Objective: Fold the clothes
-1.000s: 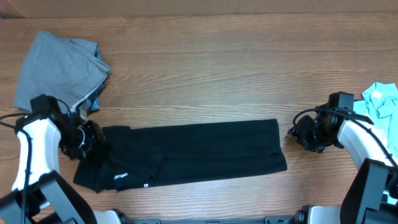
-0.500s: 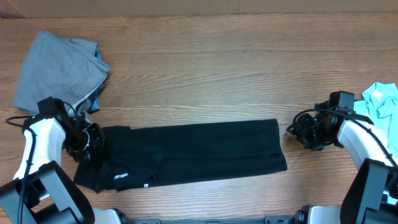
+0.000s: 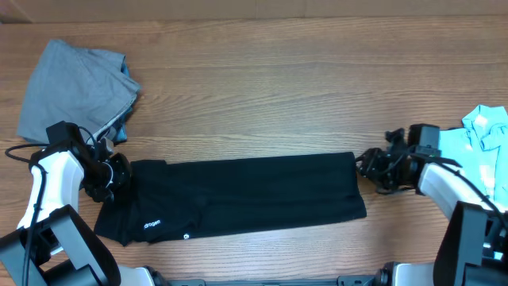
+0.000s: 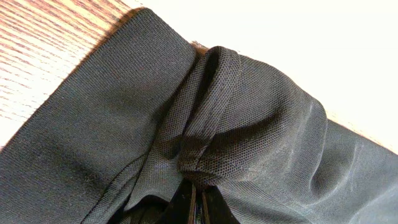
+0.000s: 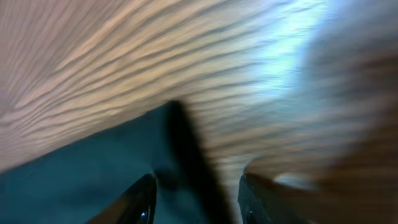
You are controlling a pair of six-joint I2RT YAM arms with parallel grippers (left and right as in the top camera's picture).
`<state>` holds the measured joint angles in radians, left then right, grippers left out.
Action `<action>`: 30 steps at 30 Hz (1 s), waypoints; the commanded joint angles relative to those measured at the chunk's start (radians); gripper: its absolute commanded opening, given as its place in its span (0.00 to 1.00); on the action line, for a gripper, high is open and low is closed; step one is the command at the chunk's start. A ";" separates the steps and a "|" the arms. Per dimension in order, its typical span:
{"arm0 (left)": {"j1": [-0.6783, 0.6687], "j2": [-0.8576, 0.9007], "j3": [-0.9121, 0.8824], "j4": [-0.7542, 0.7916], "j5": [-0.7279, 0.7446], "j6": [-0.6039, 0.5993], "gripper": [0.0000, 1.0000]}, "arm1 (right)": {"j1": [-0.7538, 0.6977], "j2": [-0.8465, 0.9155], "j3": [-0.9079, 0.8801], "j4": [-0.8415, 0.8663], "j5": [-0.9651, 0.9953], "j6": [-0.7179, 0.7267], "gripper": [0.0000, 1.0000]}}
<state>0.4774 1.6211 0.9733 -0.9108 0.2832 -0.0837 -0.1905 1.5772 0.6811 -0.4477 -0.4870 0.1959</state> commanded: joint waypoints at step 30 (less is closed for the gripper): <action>-0.007 0.002 0.039 0.045 0.316 0.134 0.37 | -0.162 0.007 0.123 -0.042 0.113 0.152 0.38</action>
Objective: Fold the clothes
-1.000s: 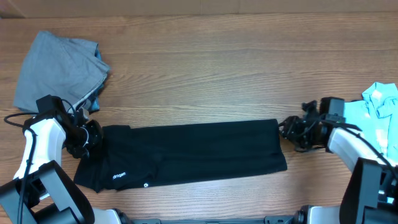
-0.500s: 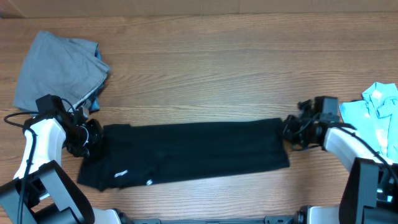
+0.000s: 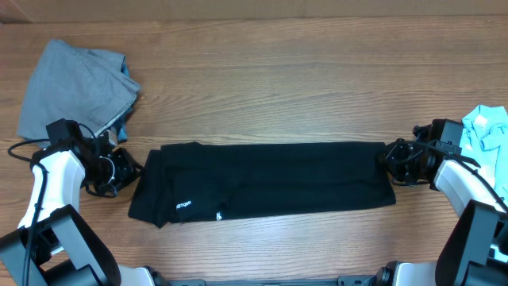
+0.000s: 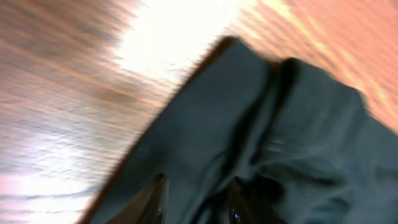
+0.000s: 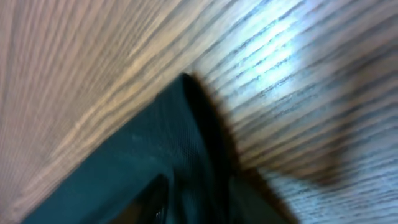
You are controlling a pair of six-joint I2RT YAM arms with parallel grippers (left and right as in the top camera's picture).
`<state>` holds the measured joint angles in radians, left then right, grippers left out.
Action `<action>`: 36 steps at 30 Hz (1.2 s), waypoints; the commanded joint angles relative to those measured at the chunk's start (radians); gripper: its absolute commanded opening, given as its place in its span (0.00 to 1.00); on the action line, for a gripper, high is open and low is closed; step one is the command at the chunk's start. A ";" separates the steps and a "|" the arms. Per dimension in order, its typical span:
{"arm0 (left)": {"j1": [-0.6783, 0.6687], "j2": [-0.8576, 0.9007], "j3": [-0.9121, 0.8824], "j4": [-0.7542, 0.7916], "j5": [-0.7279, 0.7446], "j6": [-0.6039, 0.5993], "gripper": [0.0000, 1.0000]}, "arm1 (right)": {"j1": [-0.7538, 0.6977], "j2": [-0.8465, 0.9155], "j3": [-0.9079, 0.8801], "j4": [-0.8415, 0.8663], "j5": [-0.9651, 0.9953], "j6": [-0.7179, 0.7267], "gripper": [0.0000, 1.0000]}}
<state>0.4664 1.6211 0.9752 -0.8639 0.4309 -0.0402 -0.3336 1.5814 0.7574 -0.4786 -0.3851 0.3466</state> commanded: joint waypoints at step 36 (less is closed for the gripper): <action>-0.405 0.416 0.252 0.509 -0.086 -0.148 0.09 | 0.047 -0.107 0.241 -0.402 -0.018 -0.065 0.56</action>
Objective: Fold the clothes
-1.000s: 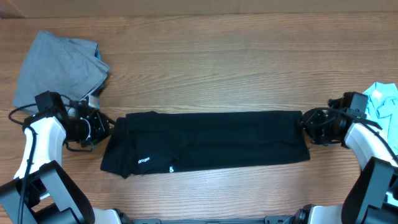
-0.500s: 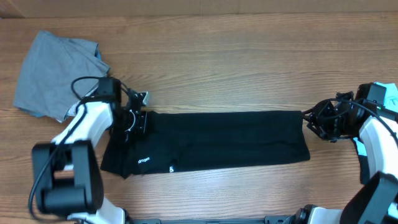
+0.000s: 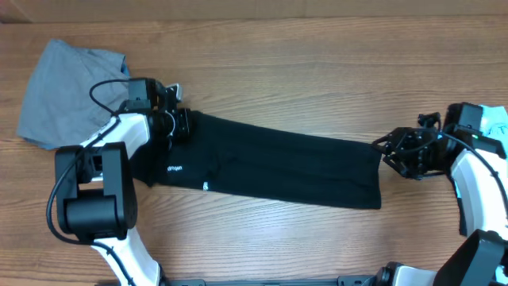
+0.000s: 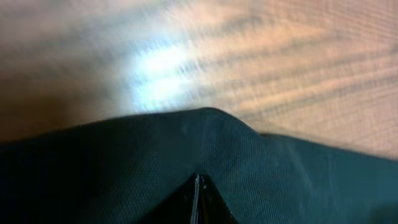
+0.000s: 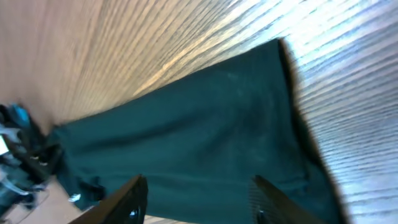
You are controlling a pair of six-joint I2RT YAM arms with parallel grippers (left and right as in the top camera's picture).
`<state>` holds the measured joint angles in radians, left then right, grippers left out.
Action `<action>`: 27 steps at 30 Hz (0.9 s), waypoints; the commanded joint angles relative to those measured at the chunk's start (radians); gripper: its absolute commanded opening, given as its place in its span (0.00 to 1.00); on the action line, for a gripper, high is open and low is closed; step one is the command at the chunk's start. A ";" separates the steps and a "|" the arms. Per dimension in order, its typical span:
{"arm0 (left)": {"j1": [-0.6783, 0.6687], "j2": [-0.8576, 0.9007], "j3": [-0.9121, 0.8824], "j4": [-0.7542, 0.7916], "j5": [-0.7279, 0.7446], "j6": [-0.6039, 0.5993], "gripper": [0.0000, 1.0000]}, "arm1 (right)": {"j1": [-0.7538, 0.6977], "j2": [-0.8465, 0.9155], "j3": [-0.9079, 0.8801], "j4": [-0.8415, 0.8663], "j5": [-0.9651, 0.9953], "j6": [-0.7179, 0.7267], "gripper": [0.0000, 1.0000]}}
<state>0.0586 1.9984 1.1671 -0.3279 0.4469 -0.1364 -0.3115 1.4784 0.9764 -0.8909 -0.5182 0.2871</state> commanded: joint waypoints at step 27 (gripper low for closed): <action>0.054 -0.060 0.757 -1.084 -0.054 0.225 0.42 | 0.034 0.171 -0.158 0.127 0.174 -0.105 0.71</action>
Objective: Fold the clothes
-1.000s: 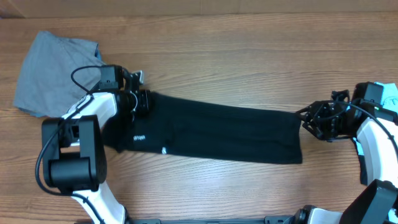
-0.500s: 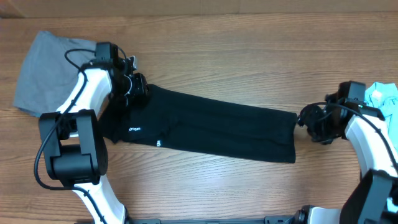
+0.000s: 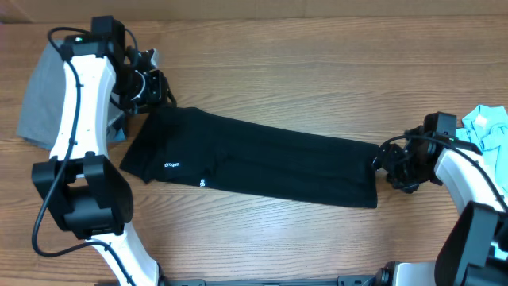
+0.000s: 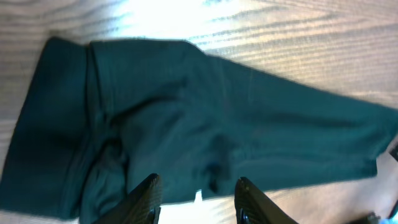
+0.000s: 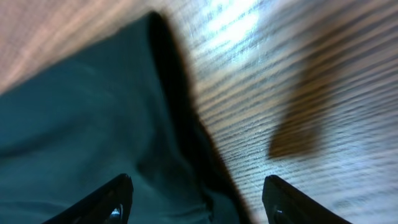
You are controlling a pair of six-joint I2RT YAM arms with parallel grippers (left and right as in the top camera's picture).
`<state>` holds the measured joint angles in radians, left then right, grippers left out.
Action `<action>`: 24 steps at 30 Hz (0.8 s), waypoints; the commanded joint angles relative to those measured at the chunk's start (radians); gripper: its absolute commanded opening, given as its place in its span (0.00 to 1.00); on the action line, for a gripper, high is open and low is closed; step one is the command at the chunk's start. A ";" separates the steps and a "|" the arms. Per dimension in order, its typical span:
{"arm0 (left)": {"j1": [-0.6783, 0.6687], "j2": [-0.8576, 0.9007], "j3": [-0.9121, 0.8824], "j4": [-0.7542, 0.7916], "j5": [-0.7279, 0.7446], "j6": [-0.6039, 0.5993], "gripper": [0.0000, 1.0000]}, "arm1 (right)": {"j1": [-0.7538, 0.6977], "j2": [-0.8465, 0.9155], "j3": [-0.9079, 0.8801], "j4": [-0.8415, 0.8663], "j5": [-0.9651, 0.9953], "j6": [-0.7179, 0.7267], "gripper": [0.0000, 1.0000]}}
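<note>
A long black garment point(image 3: 254, 163) lies flat and slanted across the table, its left end farther back than its right end. My left gripper point(image 3: 152, 84) hangs open above and behind the left end. The left wrist view looks down on the black garment point(image 4: 186, 124) from a height, and nothing is between the left gripper point(image 4: 196, 200) fingers. My right gripper point(image 3: 386, 167) is open at the garment's right edge, and the right wrist view shows that dark edge point(image 5: 180, 143) between the wide-spread fingers of the right gripper point(image 5: 199, 200).
A crumpled grey garment point(image 3: 49, 91) lies at the back left, partly under my left arm. A light blue garment point(image 3: 486, 127) sits at the right edge. The wooden table point(image 3: 317, 79) extends behind the black garment.
My left gripper was shut on the black garment's left end; now it is open, higher and farther back. The right gripper, still open, is closer to the garment's right edge.
The black garment lay straight along the front, my left gripper shut on its left end and the right open at its right end. Then it lay shifted right. Then its left end was farther back in my left gripper. Now it lies slanted and released.
</note>
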<state>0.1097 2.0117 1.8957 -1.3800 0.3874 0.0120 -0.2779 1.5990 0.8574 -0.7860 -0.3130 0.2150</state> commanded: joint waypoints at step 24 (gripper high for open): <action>0.002 -0.187 0.028 -0.065 0.005 0.123 0.47 | -0.021 0.000 0.067 -0.134 -0.046 -0.048 0.04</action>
<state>0.1131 1.8385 1.9064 -1.4445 0.3878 0.1093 -0.2924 1.6833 0.8463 -0.8898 -0.4751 0.1162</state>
